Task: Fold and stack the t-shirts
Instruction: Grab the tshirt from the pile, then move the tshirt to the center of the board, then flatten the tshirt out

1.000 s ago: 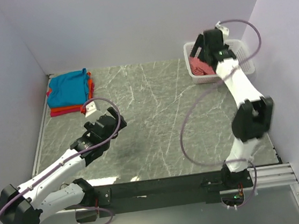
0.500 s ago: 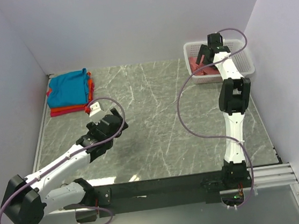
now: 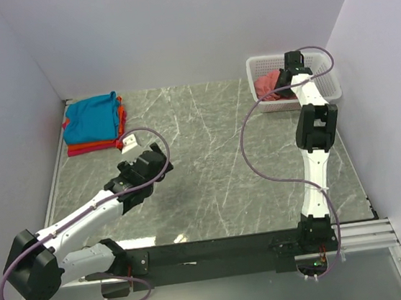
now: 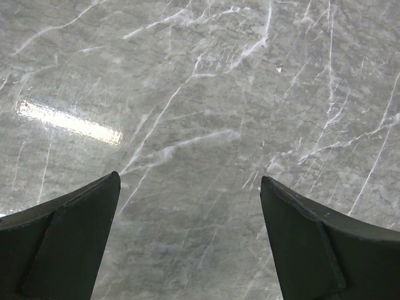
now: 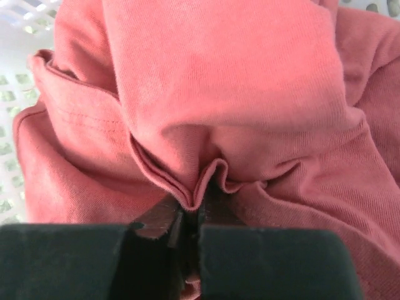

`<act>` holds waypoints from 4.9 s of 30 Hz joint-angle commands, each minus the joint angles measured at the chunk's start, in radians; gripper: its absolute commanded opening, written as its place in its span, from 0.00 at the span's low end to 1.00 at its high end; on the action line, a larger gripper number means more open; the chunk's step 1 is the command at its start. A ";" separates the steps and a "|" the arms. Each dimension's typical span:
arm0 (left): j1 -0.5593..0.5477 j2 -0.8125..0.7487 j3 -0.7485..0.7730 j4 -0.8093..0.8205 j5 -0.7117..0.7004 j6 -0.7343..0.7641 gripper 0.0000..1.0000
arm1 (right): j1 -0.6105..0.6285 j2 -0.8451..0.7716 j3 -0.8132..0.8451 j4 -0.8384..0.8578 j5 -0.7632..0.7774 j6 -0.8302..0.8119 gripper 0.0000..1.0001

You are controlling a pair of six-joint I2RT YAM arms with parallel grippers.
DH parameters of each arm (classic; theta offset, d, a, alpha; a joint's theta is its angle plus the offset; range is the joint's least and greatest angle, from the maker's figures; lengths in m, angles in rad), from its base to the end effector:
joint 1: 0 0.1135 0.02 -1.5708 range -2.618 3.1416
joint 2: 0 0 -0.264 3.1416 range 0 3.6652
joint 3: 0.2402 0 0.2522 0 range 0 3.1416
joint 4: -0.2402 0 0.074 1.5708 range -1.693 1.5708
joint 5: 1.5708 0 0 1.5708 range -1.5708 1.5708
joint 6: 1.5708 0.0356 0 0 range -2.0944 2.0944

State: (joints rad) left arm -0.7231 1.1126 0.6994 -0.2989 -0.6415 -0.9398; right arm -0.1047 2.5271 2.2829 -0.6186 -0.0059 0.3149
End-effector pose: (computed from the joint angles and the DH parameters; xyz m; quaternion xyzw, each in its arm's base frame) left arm 0.1860 -0.1357 0.2399 -0.2238 0.8436 -0.0988 0.4780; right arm 0.5561 -0.0582 0.1814 0.1944 0.9176 0.0391 0.3444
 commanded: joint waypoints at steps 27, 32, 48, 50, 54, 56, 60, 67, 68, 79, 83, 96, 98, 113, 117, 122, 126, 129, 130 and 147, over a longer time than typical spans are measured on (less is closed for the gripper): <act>0.002 -0.198 0.037 -0.034 0.121 0.007 0.99 | 0.501 -1.019 -0.169 0.094 0.109 -0.158 0.00; 0.002 -0.290 0.012 -0.091 0.094 -0.040 1.00 | 0.606 -1.099 -0.250 0.158 -0.024 -0.126 0.00; 0.005 -0.245 -0.089 -0.146 0.106 -0.114 1.00 | 0.439 -1.374 -1.448 0.187 0.289 0.170 0.65; 0.007 -0.177 -0.087 -0.161 0.135 -0.126 1.00 | 0.441 -1.355 -1.473 0.163 0.288 0.174 0.68; 0.010 -0.097 -0.101 -0.183 0.203 -0.145 0.99 | 0.450 -1.386 -1.542 0.204 0.179 0.194 0.70; 0.008 -0.076 -0.136 -0.136 0.264 -0.143 0.99 | 0.459 -1.406 -1.582 0.220 0.147 0.231 0.71; 0.008 -0.050 -0.182 -0.072 0.336 -0.154 0.99 | 0.484 -1.450 -1.654 0.287 0.037 0.286 0.71; 0.027 0.033 -0.192 -0.031 0.273 -0.174 0.99 | 0.569 -1.440 -1.657 0.321 0.082 0.280 0.75; 0.034 0.042 -0.192 -0.014 0.273 -0.166 0.99 | 0.589 -1.412 -1.633 0.315 0.096 0.279 0.75; 0.139 0.240 -0.175 0.149 0.379 -0.117 0.55 | 0.707 -1.125 -1.427 0.267 0.244 0.285 0.67; 0.140 0.237 -0.173 0.126 0.376 -0.123 0.01 | 0.721 -1.001 -1.357 0.227 0.305 0.311 0.63; 0.139 0.116 -0.163 -0.043 0.307 -0.152 0.01 | 0.744 -0.970 -1.355 0.135 0.451 0.389 0.13; 0.140 0.087 -0.152 -0.077 0.298 -0.154 0.01 | 0.743 -0.984 -1.373 0.129 0.474 0.403 0.00; 0.116 -0.206 0.107 -0.132 0.148 -0.119 0.01 | 0.746 -1.516 -1.372 0.083 0.552 0.345 0.00; 0.114 -0.255 0.196 -0.062 0.106 -0.064 0.01 | 0.744 -1.614 -1.285 0.062 0.624 0.322 0.00; 0.114 -0.286 0.359 0.096 0.086 0.065 0.01 | 0.743 -1.676 -1.110 0.129 0.626 0.222 0.00; 0.114 -0.235 0.575 0.136 0.062 0.226 0.01 | 0.743 -1.613 -0.855 0.140 0.644 0.113 0.00; 0.114 -0.145 0.814 0.128 0.058 0.313 0.01 | 0.743 -1.533 -0.622 0.115 0.635 0.054 0.00; 0.114 -0.126 0.856 0.127 0.065 0.332 0.01 | 0.743 -1.522 -0.588 0.109 0.630 0.044 0.00; 0.414 0.369 1.244 0.065 0.213 0.501 0.01 | 0.479 -1.273 -0.559 0.273 0.266 -0.019 0.00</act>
State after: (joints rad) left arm -0.3985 1.4052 1.8923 -0.2832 -0.5049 -0.5041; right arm 0.4698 1.1637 1.7283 -0.4221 0.4267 0.2943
